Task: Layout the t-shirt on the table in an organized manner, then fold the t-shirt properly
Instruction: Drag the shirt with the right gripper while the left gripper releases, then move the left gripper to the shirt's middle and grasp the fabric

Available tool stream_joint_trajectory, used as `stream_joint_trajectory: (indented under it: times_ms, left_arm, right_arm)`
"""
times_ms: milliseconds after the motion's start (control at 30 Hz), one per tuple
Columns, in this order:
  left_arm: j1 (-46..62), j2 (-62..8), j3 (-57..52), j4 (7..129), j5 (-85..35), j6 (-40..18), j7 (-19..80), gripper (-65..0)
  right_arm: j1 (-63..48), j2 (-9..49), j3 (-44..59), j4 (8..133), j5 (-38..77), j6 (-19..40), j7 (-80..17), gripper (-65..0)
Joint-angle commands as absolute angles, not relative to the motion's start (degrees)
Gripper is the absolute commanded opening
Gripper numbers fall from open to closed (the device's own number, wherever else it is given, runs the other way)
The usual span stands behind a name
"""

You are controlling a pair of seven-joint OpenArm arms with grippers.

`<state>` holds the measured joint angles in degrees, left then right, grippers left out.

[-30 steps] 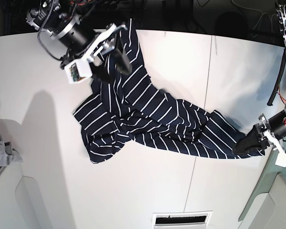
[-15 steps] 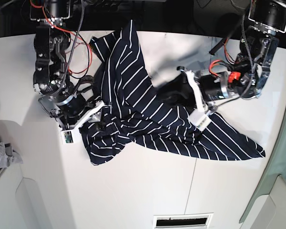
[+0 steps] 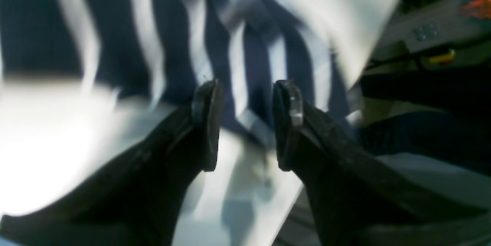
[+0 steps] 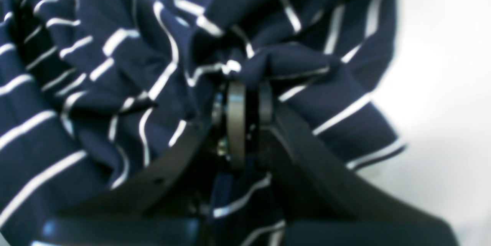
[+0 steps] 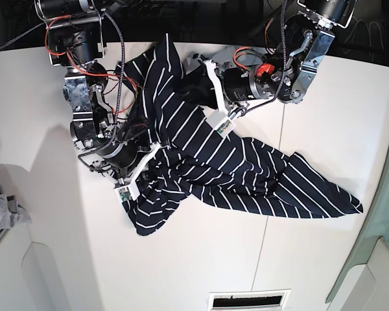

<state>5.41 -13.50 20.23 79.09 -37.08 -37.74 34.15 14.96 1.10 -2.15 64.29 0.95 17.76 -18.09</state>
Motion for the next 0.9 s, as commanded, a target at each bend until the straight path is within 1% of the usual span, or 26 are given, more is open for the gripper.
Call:
stream_joint_trajectory:
  times_ms: [0, 133, 267, 533, 600, 633, 667, 767, 800, 833, 867]
  left_arm:
    - [5.0, -13.7, 20.1, 78.4, -38.3, -38.2, 33.1, -40.1]
    - [5.0, -13.7, 20.1, 73.5, -37.3, -38.2, 32.7, -40.1]
    - [5.1, -13.8, 20.1, 71.4, -36.1, -38.2, 32.8, -40.1]
    - [5.4, -15.1, 20.1, 71.3, -36.0, -38.2, 32.8, -40.1]
    - [5.5, -15.3, 20.1, 71.3, -35.9, -38.3, 32.8, -40.1]
    - [5.5, -15.4, 20.1, 71.3, -35.9, -38.4, 32.8, -40.1]
    - [5.5, -15.4, 20.1, 71.3, -36.0, -38.5, 32.8, -40.1]
    - [5.4, -15.4, 20.1, 71.3, -36.2, -39.8, 32.8, -40.1]
    - [5.4, -15.4, 20.1, 71.5, -36.9, -40.0, 32.8, -40.1]
    - [5.4, -15.4, 20.1, 71.7, -37.5, -40.0, 32.9, -40.1]
    - [5.4, -15.4, 20.1, 72.1, -38.1, -40.0, 33.0, -40.1]
  right_arm:
    - [17.0, 1.1, -1.5, 66.5, 2.0, 17.8, -16.4, -65.0]
    - [18.2, 1.1, 0.0, 69.8, 2.5, 17.8, -16.4, -65.0]
    - [20.6, 1.5, 0.1, 70.5, 0.9, 17.8, -16.4, -65.0]
    - [24.5, 7.4, 0.1, 70.5, -0.2, 17.6, -16.3, -65.0]
    - [25.1, 8.8, 0.6, 70.5, -0.2, 15.6, -16.3, -64.6]
    - [25.3, 9.3, 1.2, 70.5, -0.1, 14.6, -16.3, -61.6]
    - [25.5, 9.6, 2.0, 70.5, 0.1, 14.2, -16.3, -56.1]
    - [25.5, 9.6, 4.9, 70.5, 1.7, 14.1, -16.6, -29.3]
    - [25.3, 9.7, 5.9, 70.5, 2.5, 13.6, -17.0, -22.0]
    - [25.2, 9.6, 6.9, 70.5, 3.5, 13.4, -17.6, -19.4]
    - [25.2, 9.6, 8.0, 70.5, 4.8, 13.3, -19.0, -19.6]
